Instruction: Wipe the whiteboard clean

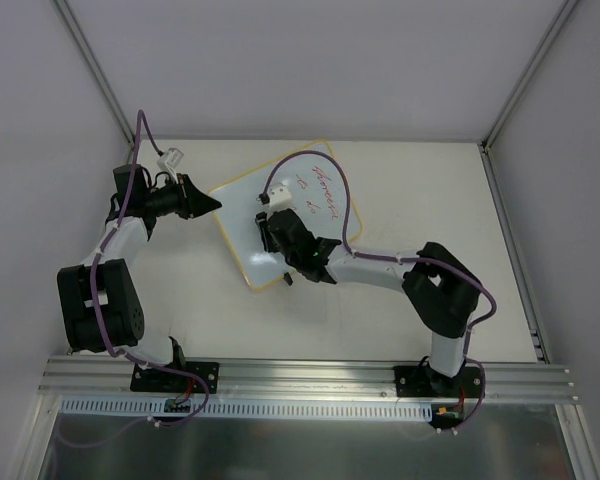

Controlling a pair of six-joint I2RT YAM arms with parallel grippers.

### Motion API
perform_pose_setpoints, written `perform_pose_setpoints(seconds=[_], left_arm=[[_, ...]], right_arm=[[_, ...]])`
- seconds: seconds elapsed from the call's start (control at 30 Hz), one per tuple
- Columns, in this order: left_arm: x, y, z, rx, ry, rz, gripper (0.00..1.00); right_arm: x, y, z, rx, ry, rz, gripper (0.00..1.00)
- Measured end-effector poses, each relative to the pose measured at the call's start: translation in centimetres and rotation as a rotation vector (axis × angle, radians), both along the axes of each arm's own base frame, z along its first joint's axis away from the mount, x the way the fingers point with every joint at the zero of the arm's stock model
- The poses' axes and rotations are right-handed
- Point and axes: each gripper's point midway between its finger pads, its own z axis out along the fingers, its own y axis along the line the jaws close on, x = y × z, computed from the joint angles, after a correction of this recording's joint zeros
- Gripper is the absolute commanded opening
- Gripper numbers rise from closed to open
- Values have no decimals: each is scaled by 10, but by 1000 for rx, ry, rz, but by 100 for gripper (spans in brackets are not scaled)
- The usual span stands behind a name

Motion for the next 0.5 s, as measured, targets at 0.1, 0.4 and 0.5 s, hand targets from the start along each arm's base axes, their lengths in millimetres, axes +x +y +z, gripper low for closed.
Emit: perform_pose_setpoints(seconds=[0.1, 0.4, 0.5], left_arm=[[0, 0, 0, 0, 0, -1, 0], [0, 0, 1, -2, 2, -2, 0], [0, 0, 1, -1, 2, -1, 0]], right_arm=[[-17, -24, -24, -16, 42, -15, 0], [-34, -50, -46, -70, 92, -32, 0], [-26, -42, -38, -122, 84, -17, 0]])
